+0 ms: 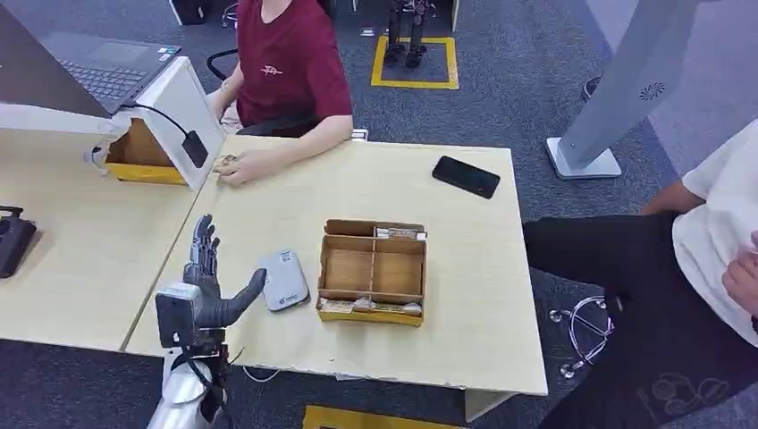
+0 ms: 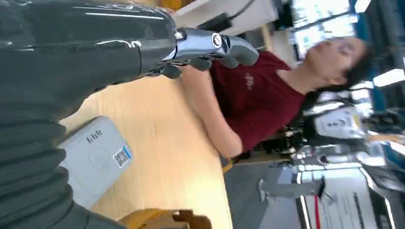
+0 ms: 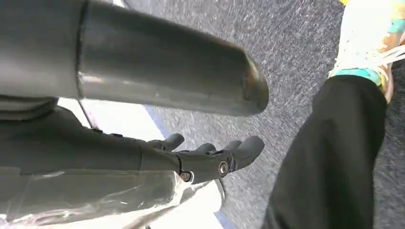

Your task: Pass the card to the sensor for recognition and then transmit it.

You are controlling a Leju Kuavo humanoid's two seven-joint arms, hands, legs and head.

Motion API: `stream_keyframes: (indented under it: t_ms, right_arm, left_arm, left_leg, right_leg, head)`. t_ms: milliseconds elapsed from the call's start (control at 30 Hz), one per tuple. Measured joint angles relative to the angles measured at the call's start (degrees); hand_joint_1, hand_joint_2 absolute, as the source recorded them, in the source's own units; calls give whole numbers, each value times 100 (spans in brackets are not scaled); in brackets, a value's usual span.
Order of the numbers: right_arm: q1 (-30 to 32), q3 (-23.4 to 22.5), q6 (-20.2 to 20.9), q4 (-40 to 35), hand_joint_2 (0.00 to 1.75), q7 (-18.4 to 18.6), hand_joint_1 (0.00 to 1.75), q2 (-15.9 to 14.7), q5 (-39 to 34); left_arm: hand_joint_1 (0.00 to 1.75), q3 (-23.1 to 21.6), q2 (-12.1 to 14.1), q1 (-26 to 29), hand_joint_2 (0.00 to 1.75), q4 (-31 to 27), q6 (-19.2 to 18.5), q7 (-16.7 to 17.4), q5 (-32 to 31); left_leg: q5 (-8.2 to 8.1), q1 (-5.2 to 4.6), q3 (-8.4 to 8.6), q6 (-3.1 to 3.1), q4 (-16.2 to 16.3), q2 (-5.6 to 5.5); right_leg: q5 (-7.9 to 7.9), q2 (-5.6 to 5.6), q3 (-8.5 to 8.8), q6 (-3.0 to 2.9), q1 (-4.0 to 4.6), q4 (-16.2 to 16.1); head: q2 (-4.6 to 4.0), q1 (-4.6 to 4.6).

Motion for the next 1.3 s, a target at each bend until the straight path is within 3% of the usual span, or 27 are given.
stream_keyframes:
  t_ms: [133,233,467,533,667,833,933,1300]
  right_arm:
    - [30,-63,-11,0,0,2,0,-4,-22]
    - [28,-90,-9,0,0,15,0,-4,46]
    - [-13,-100,149,-2,0,90,0,-4,223]
    - [-50,-100,177,-2,0,112,0,-2,302]
    - [-122,-101,197,-2,0,138,0,-2,378]
    - [-155,-100,251,-22,0,111,0,-2,459]
    - [-184,-100,260,-24,0,118,0,-2,490]
    - [-227,-101,273,-31,0,142,0,-2,551]
  left_arm:
    - [0,-638,111,633,175,-686,908,-430,-953]
    - [0,-1060,153,899,175,-858,1889,-356,-2436]
    - [0,-902,-110,1195,175,-889,2102,-636,-5784]
    - [0,-754,-120,1161,175,-882,2111,-625,-6428]
    - [0,-579,-94,1034,175,-806,2111,-503,-6700]
    - [0,-673,31,779,175,-421,2111,559,-7420]
    - [0,-1047,197,565,175,-130,2111,1437,-7437]
    - [0,-1534,310,248,175,582,2111,1749,-7282]
  left_leg:
    - [-1,-1,-1,2,0,-1]
    - [-1,-1,-2,2,0,-1]
    - [1,-1,0,3,0,-3]
    - [1,0,3,3,0,-1]
    - [3,2,6,0,0,-2]
    - [5,1,6,-1,0,-3]
    - [5,-1,4,-1,0,-3]
    - [4,-2,3,1,1,-3]
  right_leg:
    - [-2,-1,0,0,0,-2]
    - [-2,-2,1,0,0,-2]
    - [0,-7,4,0,0,-2]
    - [0,-5,4,0,0,-2]
    - [0,-6,5,-1,0,0]
    - [0,-6,5,-1,0,1]
    - [0,-7,5,-1,0,1]
    - [1,-6,4,0,-1,0]
  head:
    - [0,0]
    - [0,2]
    - [0,2]
    - [0,0]
    - [0,0]
    - [0,0]
    - [0,0]
    - [0,0]
